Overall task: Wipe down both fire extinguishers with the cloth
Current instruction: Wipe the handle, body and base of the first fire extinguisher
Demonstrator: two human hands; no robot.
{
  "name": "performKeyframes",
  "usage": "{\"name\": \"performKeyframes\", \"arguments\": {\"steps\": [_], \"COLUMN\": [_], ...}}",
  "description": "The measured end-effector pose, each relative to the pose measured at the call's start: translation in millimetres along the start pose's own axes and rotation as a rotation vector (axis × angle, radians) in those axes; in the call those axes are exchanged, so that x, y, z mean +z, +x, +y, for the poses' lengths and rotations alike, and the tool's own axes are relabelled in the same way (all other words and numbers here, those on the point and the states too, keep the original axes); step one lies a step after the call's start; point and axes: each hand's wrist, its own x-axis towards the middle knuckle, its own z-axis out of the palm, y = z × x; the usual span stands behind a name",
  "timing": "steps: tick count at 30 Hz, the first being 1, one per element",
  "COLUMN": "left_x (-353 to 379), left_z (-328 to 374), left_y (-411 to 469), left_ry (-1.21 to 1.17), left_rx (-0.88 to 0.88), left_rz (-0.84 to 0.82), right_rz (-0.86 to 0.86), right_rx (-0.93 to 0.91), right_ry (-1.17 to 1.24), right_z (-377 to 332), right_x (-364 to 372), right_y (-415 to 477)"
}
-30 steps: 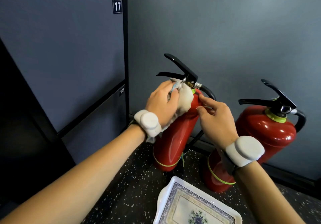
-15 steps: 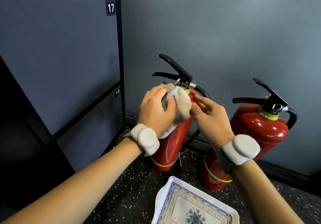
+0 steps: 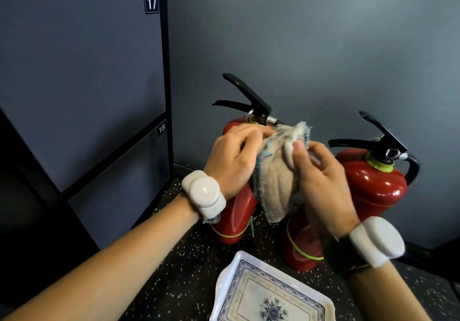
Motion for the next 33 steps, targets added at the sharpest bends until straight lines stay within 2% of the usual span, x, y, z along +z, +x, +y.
{"name": "performKeyframes", "arguments": {"steps": [4, 6, 8, 11, 13, 16, 18, 21, 24, 26, 33], "left_x": [2.1, 2.4, 3.9, 10.7, 17.5, 26.6, 28.2, 22.5, 18.6, 19.9, 27.1], "left_z": [-16.7, -23.7, -28.7, -35.5, -41.0, -46.2, -48.3, -53.3, -55.5, -57.2, -62.4], "left_y": [2.9, 7.7, 13.6, 16.0, 13.4, 10.2, 8.9, 8.7, 8.7, 9.7, 13.3], "left_ry": [0.226, 0.301, 0.327, 0.307, 0.302, 0.317, 0.323, 0.348, 0.381, 0.386, 0.338], "left_rx": [-0.025, -0.052, -0.109, -0.155, -0.147, -0.119, -0.101, -0.073, -0.046, -0.049, -0.063], "left_rz": [0.288, 0.295, 0.229, 0.155, 0.163, 0.228, 0.249, 0.206, 0.173, 0.189, 0.267], "right_rz": [0.187, 0.229, 0.24, 0.175, 0.094, -0.051, -0.154, -0.256, -0.295, -0.309, -0.326], "right_rx": [-0.167, -0.187, -0.183, -0.112, -0.046, 0.004, 0.007, 0.028, 0.064, 0.088, 0.026], "right_ry": [-0.125, -0.223, -0.363, -0.472, -0.515, -0.386, -0.389, -0.553, -0.874, -0.966, -0.745], "right_z": [-10.6, -16.0, -19.3, -20.8, -22.9, -30.3, -34.7, -42.0, -53.7, -58.3, -50.6], "right_x": [-17.7, -16.5, -8.9, 6.2, 15.4, 30.1, 33.6, 21.5, 0.9, -4.7, 12.2], "right_y": [27.3, 45.5, 63.4, 88.1, 105.9, 121.0, 122.7, 122.2, 125.1, 128.1, 138.1]}}
